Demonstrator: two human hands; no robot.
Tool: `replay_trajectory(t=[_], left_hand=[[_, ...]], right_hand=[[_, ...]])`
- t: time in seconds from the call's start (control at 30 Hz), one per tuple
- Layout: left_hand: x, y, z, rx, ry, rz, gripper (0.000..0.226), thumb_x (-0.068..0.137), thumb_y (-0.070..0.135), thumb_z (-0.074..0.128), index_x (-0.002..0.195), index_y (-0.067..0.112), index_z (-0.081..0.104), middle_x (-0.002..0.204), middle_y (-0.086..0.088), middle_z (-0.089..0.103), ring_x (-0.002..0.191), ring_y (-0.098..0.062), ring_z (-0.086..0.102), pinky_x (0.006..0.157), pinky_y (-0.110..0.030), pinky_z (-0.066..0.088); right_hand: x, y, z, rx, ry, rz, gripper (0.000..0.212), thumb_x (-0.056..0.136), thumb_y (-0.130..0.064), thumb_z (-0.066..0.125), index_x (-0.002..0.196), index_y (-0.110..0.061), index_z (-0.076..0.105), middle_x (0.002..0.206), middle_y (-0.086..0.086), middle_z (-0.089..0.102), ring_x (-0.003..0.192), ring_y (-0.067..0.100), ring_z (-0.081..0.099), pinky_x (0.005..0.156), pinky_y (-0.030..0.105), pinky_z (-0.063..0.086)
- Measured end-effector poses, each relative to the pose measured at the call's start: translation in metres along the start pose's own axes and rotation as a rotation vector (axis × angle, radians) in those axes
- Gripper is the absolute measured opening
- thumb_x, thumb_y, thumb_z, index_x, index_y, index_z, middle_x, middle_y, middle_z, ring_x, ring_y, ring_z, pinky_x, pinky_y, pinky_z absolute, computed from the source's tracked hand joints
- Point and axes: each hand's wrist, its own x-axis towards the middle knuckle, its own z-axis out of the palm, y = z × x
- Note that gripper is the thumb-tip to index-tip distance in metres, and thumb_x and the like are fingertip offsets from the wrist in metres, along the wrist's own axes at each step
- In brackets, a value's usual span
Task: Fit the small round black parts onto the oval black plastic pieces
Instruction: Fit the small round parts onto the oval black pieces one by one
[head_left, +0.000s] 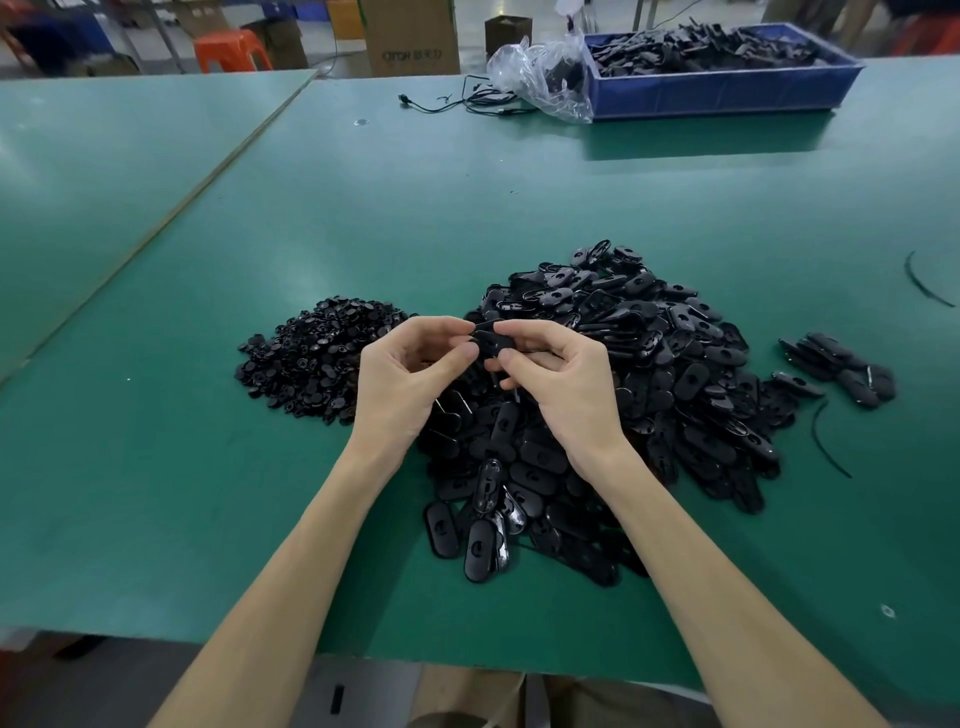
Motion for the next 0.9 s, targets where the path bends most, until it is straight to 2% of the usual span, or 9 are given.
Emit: replay_trajectory(t=[0.1, 0.2, 0.3, 0.4, 0.5, 0.63, 0.7, 0.8, 0.9], left_hand=[[0.0002, -0.0015, 0.0004, 0.046, -0.015, 0.020, 0.017, 0.086, 0.012, 0.083, 0.102, 0.016, 0.077, 0.093, 0.003, 0.078, 0.085, -0.009, 0.072, 0.079, -0.020, 0.055], [0.0006, -0.0027, 0.0003, 0.105, -0.014, 0.030, 0.016, 0.085, 0.014, 0.085, 0.099, 0.018, 0.077, 0.092, 0.004, 0.078, 0.083, -0.009, 0.072, 0.076, -0.021, 0.056], [0.0007, -0.0038, 0.0014, 0.152, -0.009, 0.024, 0.016, 0.085, 0.015, 0.085, 0.096, 0.021, 0.077, 0.089, 0.003, 0.078, 0.082, -0.019, 0.073, 0.073, -0.037, 0.058], [0.0006, -0.0035, 0.0022, 0.187, -0.009, 0.024, 0.016, 0.085, 0.014, 0.085, 0.093, 0.025, 0.076, 0.088, 0.006, 0.078, 0.083, -0.017, 0.074, 0.071, -0.046, 0.055], [0.0004, -0.0024, 0.0022, 0.190, -0.014, 0.035, 0.016, 0.085, 0.014, 0.085, 0.093, 0.024, 0.076, 0.088, 0.006, 0.078, 0.082, -0.014, 0.073, 0.069, -0.043, 0.055], [-0.0008, -0.0026, 0.0027, 0.186, -0.001, 0.036, 0.020, 0.085, 0.013, 0.084, 0.099, 0.022, 0.073, 0.086, 0.005, 0.078, 0.081, -0.025, 0.072, 0.069, -0.042, 0.054], [-0.0014, -0.0019, 0.0035, 0.173, 0.017, 0.022, 0.025, 0.086, 0.012, 0.084, 0.105, 0.018, 0.069, 0.086, 0.007, 0.078, 0.082, -0.024, 0.072, 0.071, -0.040, 0.055], [-0.0007, -0.0008, 0.0033, 0.173, 0.031, 0.019, 0.027, 0.086, 0.011, 0.084, 0.107, 0.013, 0.067, 0.085, 0.009, 0.078, 0.081, -0.022, 0.072, 0.070, -0.031, 0.054], [-0.0004, -0.0005, 0.0035, 0.166, 0.030, 0.010, 0.027, 0.085, 0.010, 0.084, 0.106, 0.013, 0.067, 0.084, 0.008, 0.079, 0.080, -0.021, 0.072, 0.071, -0.028, 0.054]], right_hand=[[-0.0003, 0.0004, -0.0005, -0.013, 0.003, -0.001, 0.024, 0.094, 0.004, 0.070, 0.112, -0.011, 0.077, 0.099, 0.005, 0.079, 0.090, 0.020, 0.079, 0.072, 0.023, 0.059], [-0.0006, 0.0004, 0.0003, -0.028, 0.003, -0.005, 0.023, 0.094, 0.004, 0.071, 0.110, -0.012, 0.077, 0.099, 0.004, 0.079, 0.090, 0.019, 0.079, 0.073, 0.024, 0.059], [-0.0012, 0.0002, 0.0015, -0.047, 0.002, -0.011, 0.023, 0.093, 0.003, 0.072, 0.108, -0.013, 0.077, 0.098, 0.003, 0.079, 0.090, 0.019, 0.079, 0.073, 0.025, 0.060], [-0.0021, -0.0008, 0.0030, -0.074, 0.002, -0.027, 0.023, 0.093, 0.003, 0.072, 0.107, -0.016, 0.077, 0.097, 0.002, 0.079, 0.089, 0.017, 0.079, 0.073, 0.024, 0.060], [-0.0026, -0.0014, 0.0029, -0.090, -0.004, -0.036, 0.023, 0.093, 0.002, 0.072, 0.107, -0.017, 0.077, 0.098, 0.002, 0.079, 0.090, 0.016, 0.078, 0.072, 0.023, 0.059], [-0.0027, 0.0001, 0.0034, -0.125, -0.004, -0.043, 0.023, 0.093, 0.000, 0.073, 0.109, -0.016, 0.078, 0.098, -0.001, 0.079, 0.090, 0.016, 0.078, 0.073, 0.024, 0.060], [-0.0024, 0.0011, 0.0040, -0.147, -0.004, -0.045, 0.024, 0.093, 0.000, 0.073, 0.109, -0.017, 0.079, 0.098, -0.003, 0.079, 0.090, 0.016, 0.077, 0.074, 0.026, 0.061], [-0.0018, 0.0027, 0.0041, -0.178, -0.008, -0.052, 0.024, 0.093, -0.002, 0.074, 0.109, -0.018, 0.079, 0.100, -0.003, 0.078, 0.091, 0.015, 0.077, 0.078, 0.031, 0.063], [-0.0016, 0.0031, 0.0037, -0.197, -0.006, -0.058, 0.024, 0.093, -0.003, 0.074, 0.110, -0.019, 0.079, 0.103, -0.004, 0.078, 0.092, 0.015, 0.076, 0.084, 0.037, 0.064]])
